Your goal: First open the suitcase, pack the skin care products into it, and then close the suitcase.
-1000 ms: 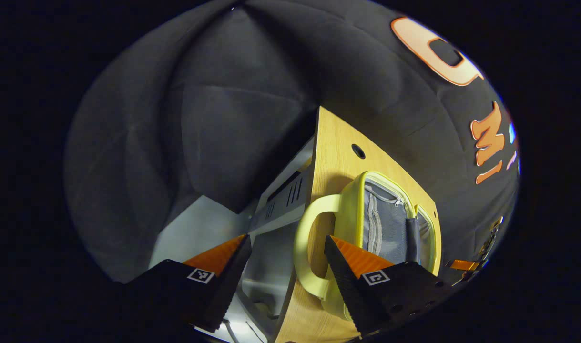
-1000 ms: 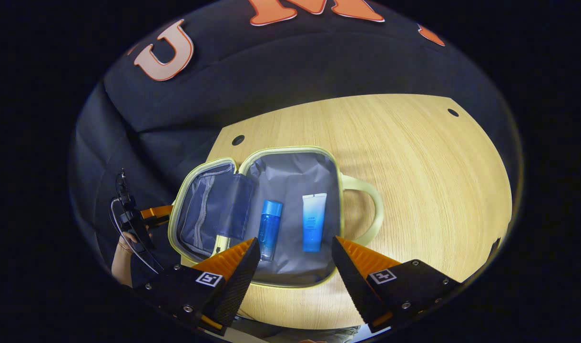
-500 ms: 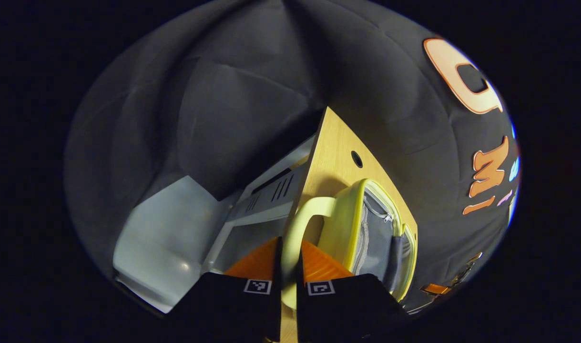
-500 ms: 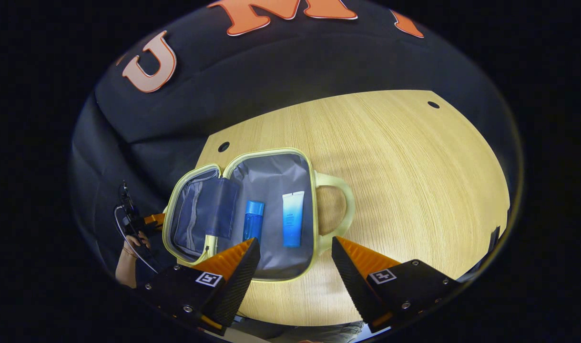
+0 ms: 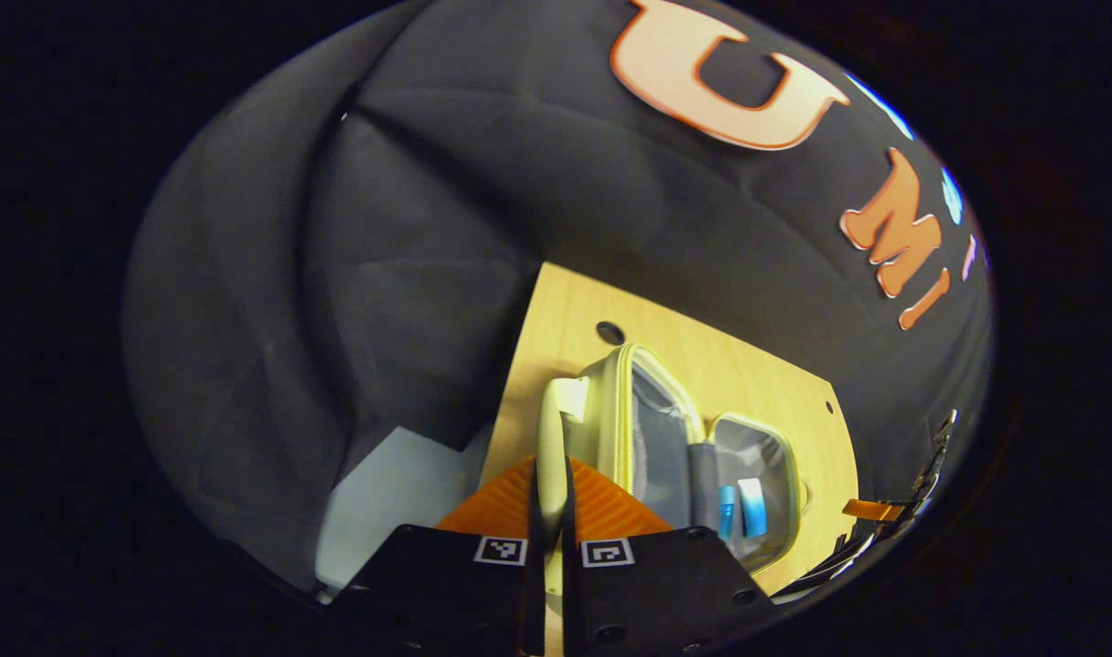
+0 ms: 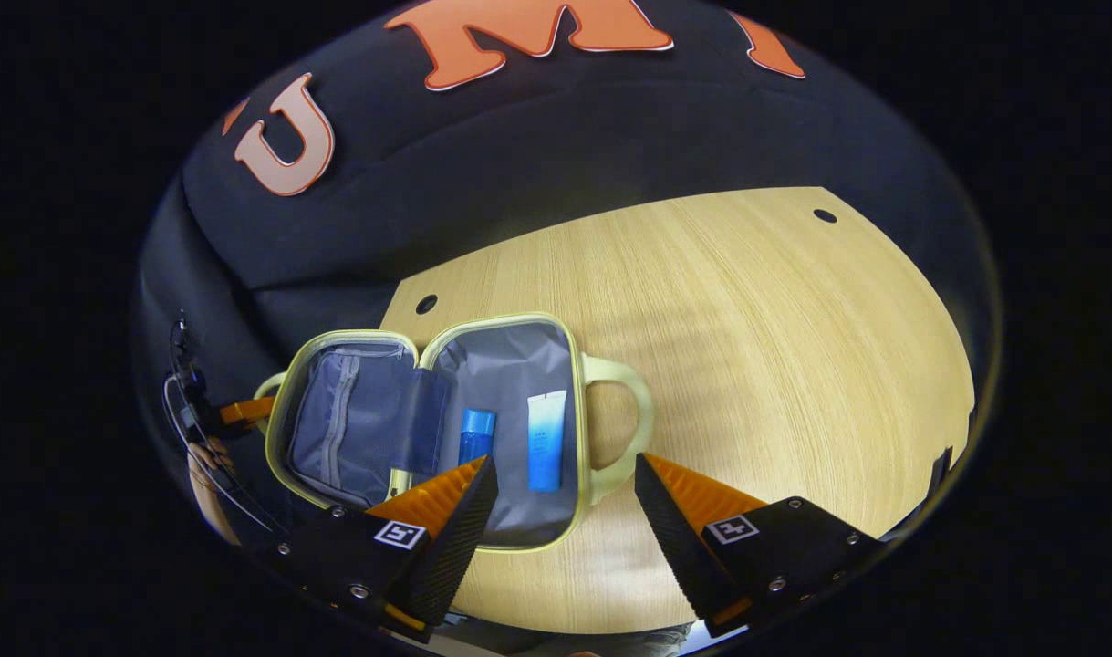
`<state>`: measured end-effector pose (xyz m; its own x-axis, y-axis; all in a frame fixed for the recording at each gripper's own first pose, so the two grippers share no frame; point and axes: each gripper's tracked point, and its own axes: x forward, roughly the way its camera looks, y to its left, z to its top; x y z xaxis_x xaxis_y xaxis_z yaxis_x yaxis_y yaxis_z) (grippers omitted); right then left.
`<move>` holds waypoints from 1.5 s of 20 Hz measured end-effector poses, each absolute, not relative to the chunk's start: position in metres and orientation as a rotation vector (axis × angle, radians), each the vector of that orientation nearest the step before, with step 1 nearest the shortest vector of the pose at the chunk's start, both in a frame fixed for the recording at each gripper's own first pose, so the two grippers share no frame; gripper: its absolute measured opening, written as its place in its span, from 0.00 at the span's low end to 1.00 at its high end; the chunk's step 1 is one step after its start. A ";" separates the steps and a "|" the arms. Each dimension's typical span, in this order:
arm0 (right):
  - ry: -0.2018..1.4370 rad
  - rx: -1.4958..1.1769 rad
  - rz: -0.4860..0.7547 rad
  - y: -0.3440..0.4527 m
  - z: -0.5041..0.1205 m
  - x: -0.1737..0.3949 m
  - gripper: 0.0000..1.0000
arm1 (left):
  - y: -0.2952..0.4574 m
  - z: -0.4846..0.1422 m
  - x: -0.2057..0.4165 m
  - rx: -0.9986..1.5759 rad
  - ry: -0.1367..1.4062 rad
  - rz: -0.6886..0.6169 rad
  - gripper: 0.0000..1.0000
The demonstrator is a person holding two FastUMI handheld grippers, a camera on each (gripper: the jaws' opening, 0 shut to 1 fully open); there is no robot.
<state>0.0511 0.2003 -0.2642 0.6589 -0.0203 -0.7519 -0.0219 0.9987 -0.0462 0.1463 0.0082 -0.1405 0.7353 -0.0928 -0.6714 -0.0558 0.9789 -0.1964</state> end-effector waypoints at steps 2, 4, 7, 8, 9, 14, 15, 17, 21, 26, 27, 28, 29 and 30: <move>0.844 -0.060 0.022 0.191 -0.254 0.054 0.96 | -0.014 -0.117 0.142 -0.180 0.723 -0.017 0.08; 0.831 -0.059 0.043 0.180 -0.242 0.060 0.96 | -0.039 -0.102 0.141 -0.125 0.711 0.004 0.07; 0.798 -0.118 0.072 0.146 -0.221 0.069 0.96 | -0.087 -0.074 0.130 -0.023 0.674 0.043 0.07; 0.789 -0.155 0.077 0.130 -0.211 0.071 0.96 | -0.100 -0.068 0.129 0.011 0.666 0.056 0.07; 0.779 -0.181 0.076 0.116 -0.204 0.073 0.96 | -0.124 -0.059 0.125 0.060 0.657 0.069 0.07; 0.737 -0.173 0.101 0.059 -0.169 0.078 0.96 | -0.221 -0.047 0.121 0.370 0.592 0.176 0.07; 0.735 -0.170 0.102 0.049 -0.167 0.077 0.96 | -0.241 -0.048 0.122 0.408 0.587 0.177 0.07; 0.730 -0.165 0.090 0.026 -0.160 0.073 0.96 | -0.285 -0.059 0.126 0.447 0.584 0.165 0.07; 0.727 -0.138 0.034 -0.028 -0.152 0.066 0.96 | -0.363 -0.099 0.139 0.556 0.601 0.123 0.07; 0.737 -0.117 -0.049 -0.086 -0.149 0.051 0.96 | -0.436 -0.184 0.166 0.554 0.733 -0.012 0.07; 0.747 -0.113 -0.073 -0.099 -0.153 0.047 0.96 | -0.439 -0.207 0.176 0.546 0.772 -0.039 0.07; 0.754 -0.112 -0.083 -0.105 -0.154 0.045 0.96 | -0.431 -0.225 0.187 0.522 0.816 -0.073 0.07; 0.761 -0.113 -0.092 -0.112 -0.155 0.040 0.96 | -0.419 -0.234 0.191 0.503 0.854 -0.091 0.07; 0.764 -0.116 -0.099 -0.117 -0.156 0.038 0.96 | -0.413 -0.243 0.196 0.493 0.887 -0.101 0.07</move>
<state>0.0384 -0.1166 -0.1560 0.7180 -0.1310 -0.6836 0.0469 0.9890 -0.1403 0.1957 -0.4132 -0.2428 0.6352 0.1161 -0.7636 0.2844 0.8841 0.3709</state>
